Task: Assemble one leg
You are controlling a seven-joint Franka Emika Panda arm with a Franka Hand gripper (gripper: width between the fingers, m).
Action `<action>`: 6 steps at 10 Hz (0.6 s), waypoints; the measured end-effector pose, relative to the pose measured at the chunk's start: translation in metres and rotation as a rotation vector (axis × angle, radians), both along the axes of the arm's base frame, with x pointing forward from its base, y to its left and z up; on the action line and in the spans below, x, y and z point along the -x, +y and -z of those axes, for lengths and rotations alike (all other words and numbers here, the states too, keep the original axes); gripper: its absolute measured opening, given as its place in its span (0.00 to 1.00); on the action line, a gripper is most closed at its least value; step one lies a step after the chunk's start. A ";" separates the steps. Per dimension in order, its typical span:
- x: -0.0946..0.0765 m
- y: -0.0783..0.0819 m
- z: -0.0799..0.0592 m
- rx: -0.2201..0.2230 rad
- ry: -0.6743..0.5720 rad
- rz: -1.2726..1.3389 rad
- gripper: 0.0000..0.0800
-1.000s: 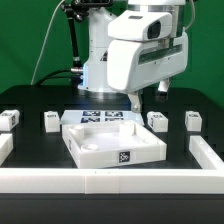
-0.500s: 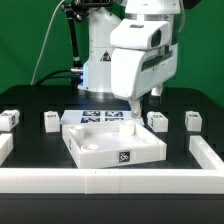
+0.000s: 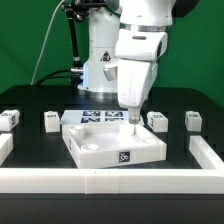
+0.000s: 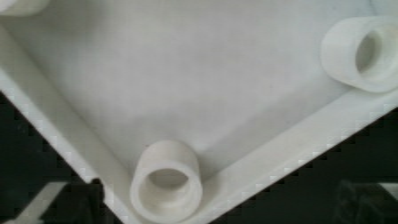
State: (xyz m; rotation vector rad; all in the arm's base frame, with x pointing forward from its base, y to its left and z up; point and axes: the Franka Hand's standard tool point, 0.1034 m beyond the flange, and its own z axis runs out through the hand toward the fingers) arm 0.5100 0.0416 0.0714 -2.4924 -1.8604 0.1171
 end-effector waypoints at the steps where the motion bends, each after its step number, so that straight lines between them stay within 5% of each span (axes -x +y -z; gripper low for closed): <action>1: 0.000 0.000 0.000 0.000 0.001 0.000 0.81; 3: 0.001 -0.005 0.003 -0.016 -0.040 -0.110 0.81; 6: 0.021 -0.034 0.016 -0.028 -0.128 -0.344 0.81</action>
Offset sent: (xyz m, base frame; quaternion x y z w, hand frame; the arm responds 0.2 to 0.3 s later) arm -0.0369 -0.0124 -0.0058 -0.0712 0.0689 -0.1849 0.9778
